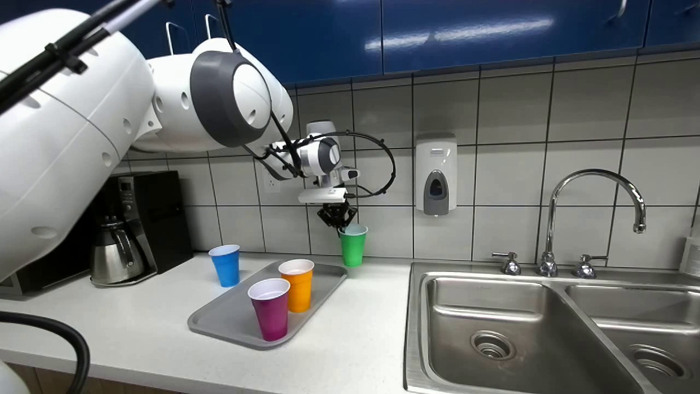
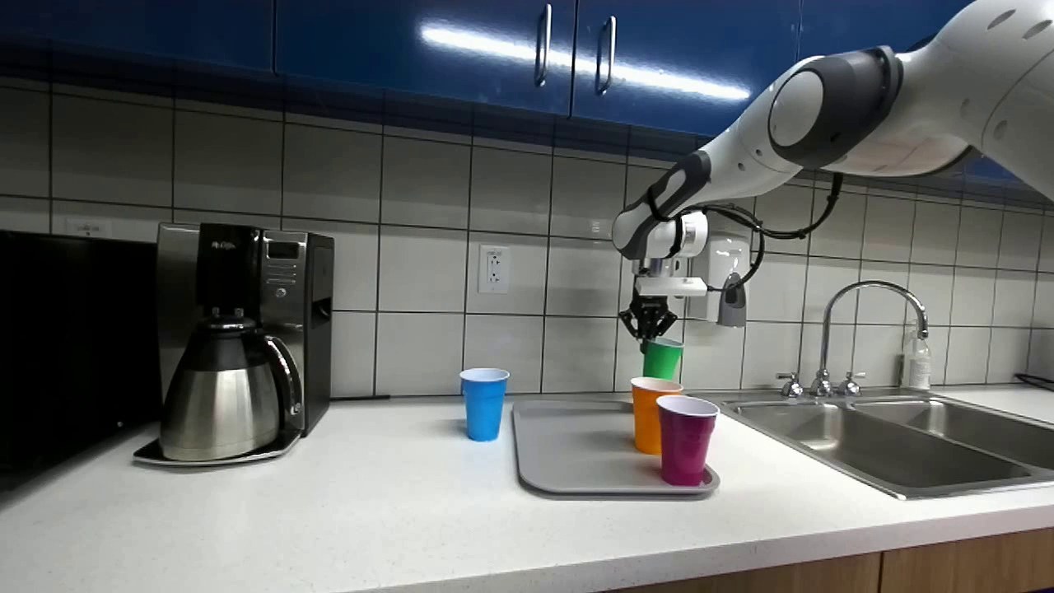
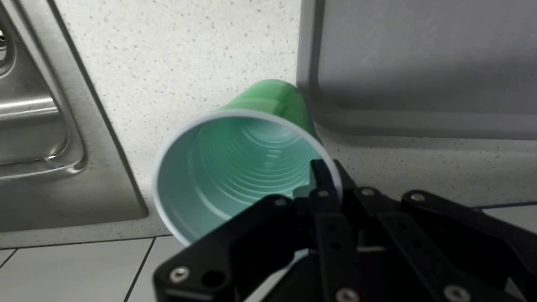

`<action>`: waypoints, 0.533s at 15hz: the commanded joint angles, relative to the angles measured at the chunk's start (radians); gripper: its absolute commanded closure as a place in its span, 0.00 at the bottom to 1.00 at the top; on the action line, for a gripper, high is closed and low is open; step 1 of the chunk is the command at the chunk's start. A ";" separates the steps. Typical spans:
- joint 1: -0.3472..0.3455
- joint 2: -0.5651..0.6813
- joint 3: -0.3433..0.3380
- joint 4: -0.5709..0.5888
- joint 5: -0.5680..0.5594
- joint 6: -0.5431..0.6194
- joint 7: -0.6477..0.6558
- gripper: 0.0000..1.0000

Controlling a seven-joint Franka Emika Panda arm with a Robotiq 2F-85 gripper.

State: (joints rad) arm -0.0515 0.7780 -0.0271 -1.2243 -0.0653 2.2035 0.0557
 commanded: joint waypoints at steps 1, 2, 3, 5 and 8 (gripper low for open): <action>0.008 -0.089 0.018 -0.138 0.021 0.040 -0.041 0.99; 0.014 -0.100 0.022 -0.162 0.020 0.047 -0.043 0.99; 0.019 -0.111 0.024 -0.184 0.018 0.055 -0.045 0.99; 0.029 -0.133 0.030 -0.229 0.015 0.069 -0.049 0.99; 0.046 -0.163 0.034 -0.288 0.010 0.085 -0.057 0.99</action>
State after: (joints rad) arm -0.0104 0.6919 -0.0032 -1.4004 -0.0652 2.2556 0.0350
